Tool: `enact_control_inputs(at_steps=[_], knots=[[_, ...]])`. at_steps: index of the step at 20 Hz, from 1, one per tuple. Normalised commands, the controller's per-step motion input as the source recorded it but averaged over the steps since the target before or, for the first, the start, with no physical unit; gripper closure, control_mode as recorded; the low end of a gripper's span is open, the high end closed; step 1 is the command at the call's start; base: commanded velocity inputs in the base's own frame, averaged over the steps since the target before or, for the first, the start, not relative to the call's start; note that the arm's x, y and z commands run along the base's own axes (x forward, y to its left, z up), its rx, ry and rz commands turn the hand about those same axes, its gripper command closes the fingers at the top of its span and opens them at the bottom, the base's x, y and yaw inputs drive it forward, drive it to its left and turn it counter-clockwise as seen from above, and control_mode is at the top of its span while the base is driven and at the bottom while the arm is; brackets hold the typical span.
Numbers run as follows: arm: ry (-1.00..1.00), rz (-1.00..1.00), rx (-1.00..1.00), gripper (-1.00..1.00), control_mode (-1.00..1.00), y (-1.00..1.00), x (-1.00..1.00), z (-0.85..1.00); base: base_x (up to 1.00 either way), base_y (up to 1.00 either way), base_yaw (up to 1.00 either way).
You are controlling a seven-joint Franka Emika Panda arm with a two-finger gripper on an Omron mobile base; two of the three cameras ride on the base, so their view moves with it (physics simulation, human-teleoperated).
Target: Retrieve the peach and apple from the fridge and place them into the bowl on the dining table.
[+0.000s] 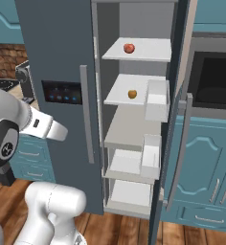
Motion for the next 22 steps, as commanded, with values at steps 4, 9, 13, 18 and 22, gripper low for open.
enact_control_inputs(at_steps=[4, 9, 13, 18, 22], knots=[[0.0, 0.03, 0.0, -1.0, -1.0, -0.2, -0.01, 0.0, 0.0, 0.0, 0.0], [0.0, 0.02, 0.0, -1.0, -1.0, -0.13, -0.01, 0.0, 0.0, 0.0, 0.0], [0.0, 0.0, 0.0, -1.0, 1.0, -0.03, 0.0, 0.0, 0.0, -0.08, 0.0], [0.0, 0.0, 0.0, -1.0, 1.0, 0.0, 0.0, 0.0, 0.03, -0.33, 0.0], [0.0, 0.0, 0.0, -1.0, 1.0, 0.0, 0.0, 0.0, 0.19, -0.41, 0.0]])
